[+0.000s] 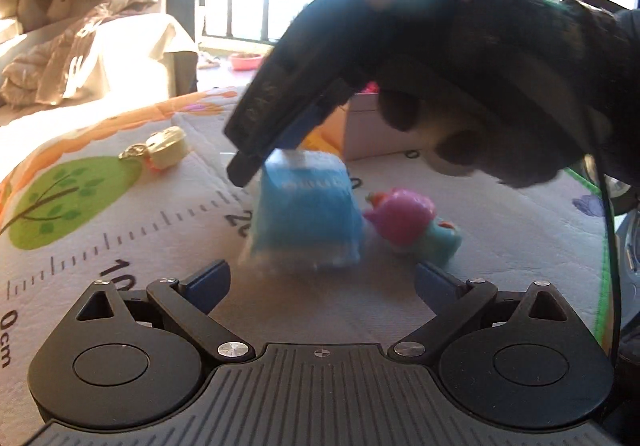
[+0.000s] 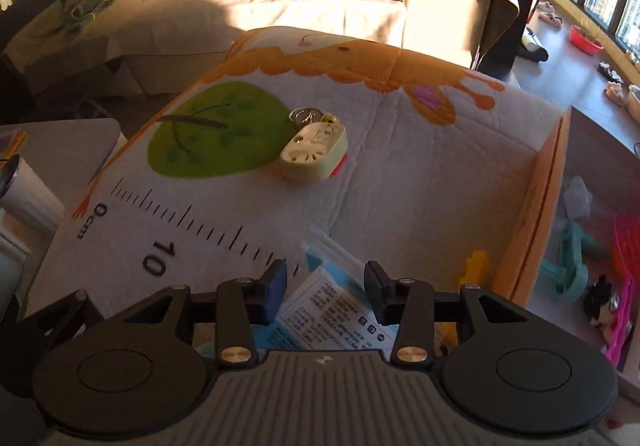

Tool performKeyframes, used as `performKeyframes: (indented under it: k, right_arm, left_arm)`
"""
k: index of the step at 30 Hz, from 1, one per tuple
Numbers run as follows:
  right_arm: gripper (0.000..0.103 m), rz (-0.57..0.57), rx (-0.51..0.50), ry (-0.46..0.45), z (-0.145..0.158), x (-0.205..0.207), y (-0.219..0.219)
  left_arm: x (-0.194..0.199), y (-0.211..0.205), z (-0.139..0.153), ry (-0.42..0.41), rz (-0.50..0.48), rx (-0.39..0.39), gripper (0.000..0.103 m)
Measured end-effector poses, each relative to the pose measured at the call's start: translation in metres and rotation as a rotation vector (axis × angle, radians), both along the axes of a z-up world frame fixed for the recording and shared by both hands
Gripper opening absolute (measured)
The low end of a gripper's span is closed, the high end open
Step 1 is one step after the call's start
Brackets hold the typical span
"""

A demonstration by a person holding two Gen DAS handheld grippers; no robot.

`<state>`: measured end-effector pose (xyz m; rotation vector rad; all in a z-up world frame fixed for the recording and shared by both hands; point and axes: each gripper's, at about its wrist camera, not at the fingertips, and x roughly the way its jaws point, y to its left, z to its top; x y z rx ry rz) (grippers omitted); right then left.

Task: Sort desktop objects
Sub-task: 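Grasp the blue wipes packet with the left tool while the right tool approaches the pink pig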

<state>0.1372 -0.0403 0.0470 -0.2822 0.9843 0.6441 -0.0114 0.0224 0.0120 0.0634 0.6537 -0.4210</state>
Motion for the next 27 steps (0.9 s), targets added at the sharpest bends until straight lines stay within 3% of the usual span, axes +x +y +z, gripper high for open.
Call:
performKeyframes:
  k: [2,6,12,15,19,21,24,25,27]
  right_arm:
    - [0.044,-0.02,0.017,-0.055,0.01,-0.017,-0.021]
    - [0.068,-0.036,0.055,-0.189,0.029,-0.053,-0.064]
    - [0.068,-0.07,0.049,-0.118,0.001,-0.076,-0.1]
    - [0.068,-0.107,0.09,-0.146,-0.003,-0.079,-0.114]
    - [0.068,-0.199,0.038,-0.286,-0.003,-0.083,-0.131]
    - [0.068,-0.238,0.033,-0.295,-0.006,-0.08,-0.142]
    - [0.068,-0.29,0.104,-0.263,-0.007,-0.077,-0.166]
    - [0.068,-0.306,0.123,-0.254,-0.007,-0.076,-0.173]
    - [0.068,-0.334,0.14,-0.246,-0.008,-0.075,-0.183]
  left_arm:
    - [0.001,-0.005,0.001,-0.002,-0.008,0.014,0.101]
    - [0.007,-0.012,0.0,0.015,0.012,0.048,0.101]
    - [0.012,-0.013,-0.001,0.04,0.03,0.114,0.101]
    - [0.01,-0.016,0.0,0.047,0.025,0.142,0.101]
    - [0.015,-0.023,0.0,0.051,0.043,0.163,0.101]
    - [0.022,-0.026,0.001,0.053,0.061,0.175,0.101]
    - [0.032,-0.03,0.004,0.046,0.096,0.193,0.101]
    - [0.035,-0.03,0.005,0.042,0.101,0.193,0.1]
    - [0.038,-0.032,0.007,0.044,0.093,0.189,0.086]
